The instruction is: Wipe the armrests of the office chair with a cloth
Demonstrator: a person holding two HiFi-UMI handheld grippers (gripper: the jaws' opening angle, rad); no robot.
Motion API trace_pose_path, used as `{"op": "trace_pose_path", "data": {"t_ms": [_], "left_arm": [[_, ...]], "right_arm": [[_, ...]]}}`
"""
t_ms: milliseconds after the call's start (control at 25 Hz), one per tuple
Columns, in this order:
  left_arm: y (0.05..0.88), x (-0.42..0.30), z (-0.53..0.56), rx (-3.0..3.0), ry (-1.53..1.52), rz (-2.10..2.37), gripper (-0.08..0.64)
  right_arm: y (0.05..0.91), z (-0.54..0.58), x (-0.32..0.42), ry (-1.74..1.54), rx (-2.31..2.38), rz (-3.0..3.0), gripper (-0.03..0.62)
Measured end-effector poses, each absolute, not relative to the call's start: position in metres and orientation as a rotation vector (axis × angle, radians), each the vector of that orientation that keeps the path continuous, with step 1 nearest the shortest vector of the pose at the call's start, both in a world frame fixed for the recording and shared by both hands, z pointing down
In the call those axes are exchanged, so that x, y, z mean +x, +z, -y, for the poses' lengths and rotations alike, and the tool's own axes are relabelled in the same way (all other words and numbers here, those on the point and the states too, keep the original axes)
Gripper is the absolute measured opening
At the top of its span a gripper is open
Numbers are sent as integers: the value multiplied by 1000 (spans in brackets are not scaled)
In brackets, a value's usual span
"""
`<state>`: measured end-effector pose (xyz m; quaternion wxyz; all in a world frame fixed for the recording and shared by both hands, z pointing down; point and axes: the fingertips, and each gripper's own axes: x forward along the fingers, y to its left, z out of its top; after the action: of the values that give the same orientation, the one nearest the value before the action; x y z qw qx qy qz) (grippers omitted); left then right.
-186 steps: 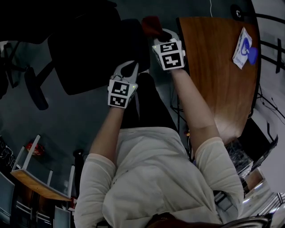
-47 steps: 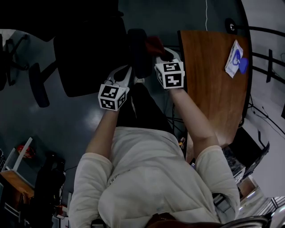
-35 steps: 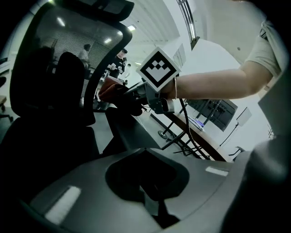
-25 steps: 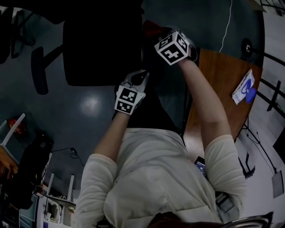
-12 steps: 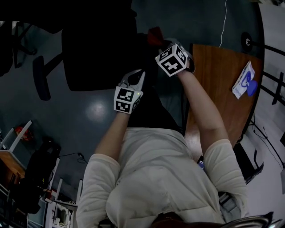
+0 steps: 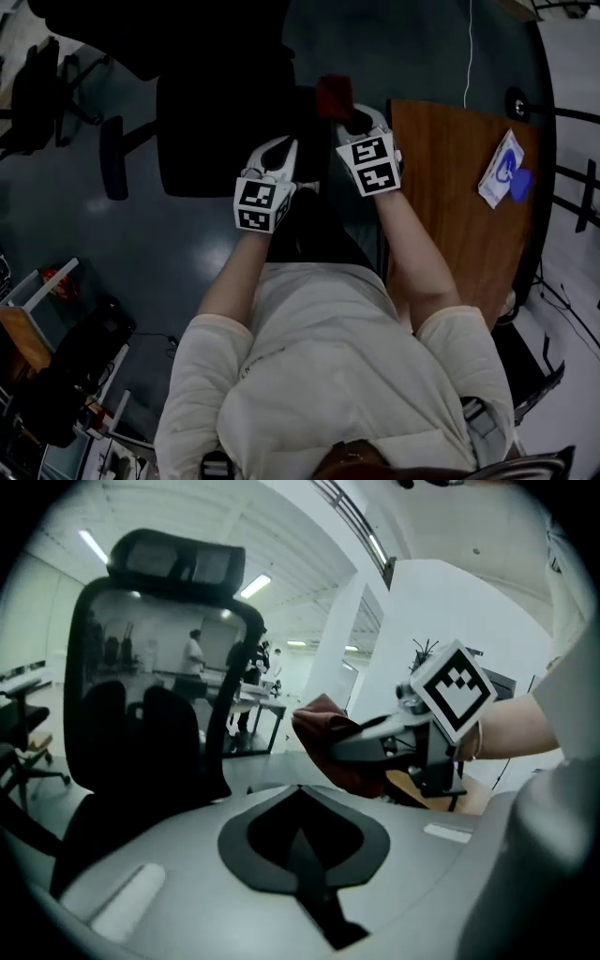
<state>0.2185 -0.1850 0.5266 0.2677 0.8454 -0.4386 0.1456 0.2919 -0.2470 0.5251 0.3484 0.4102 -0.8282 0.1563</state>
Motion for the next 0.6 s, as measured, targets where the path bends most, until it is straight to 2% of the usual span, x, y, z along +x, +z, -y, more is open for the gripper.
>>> {"op": "trace_pose_path", "data": {"t_ms": [240, 600], "left_arm": [[439, 175, 186, 2420, 240, 1256, 17], [367, 57, 110, 2480, 147, 1359, 17]], "right_arm": [[473, 211, 267, 456, 1133, 2270, 48], [405, 134, 206, 265, 1319, 2310, 48]]}}
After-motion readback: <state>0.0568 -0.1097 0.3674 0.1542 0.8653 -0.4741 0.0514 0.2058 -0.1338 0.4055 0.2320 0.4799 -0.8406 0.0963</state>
